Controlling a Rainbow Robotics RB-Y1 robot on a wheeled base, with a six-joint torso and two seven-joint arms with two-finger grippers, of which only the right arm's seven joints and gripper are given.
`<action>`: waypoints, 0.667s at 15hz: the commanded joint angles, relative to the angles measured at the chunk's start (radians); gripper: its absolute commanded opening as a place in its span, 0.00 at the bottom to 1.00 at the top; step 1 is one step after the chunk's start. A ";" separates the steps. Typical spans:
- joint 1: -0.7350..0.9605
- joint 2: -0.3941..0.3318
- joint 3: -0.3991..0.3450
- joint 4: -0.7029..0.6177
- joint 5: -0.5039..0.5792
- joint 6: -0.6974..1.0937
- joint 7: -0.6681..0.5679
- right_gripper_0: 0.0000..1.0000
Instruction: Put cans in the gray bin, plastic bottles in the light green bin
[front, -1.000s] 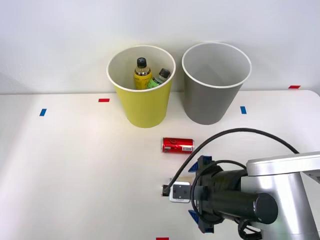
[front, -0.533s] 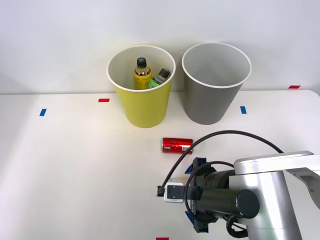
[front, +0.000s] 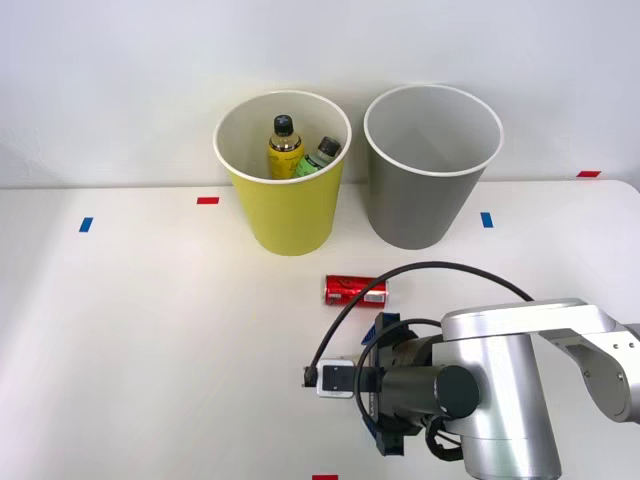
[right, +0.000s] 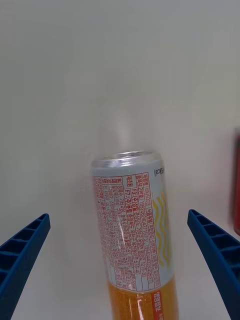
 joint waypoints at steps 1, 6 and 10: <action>0.000 0.021 0.000 0.028 -0.001 -0.012 0.010 0.95; 0.000 0.030 0.000 0.085 -0.007 -0.056 0.034 0.95; 0.000 0.021 0.000 0.089 -0.020 -0.055 0.051 0.95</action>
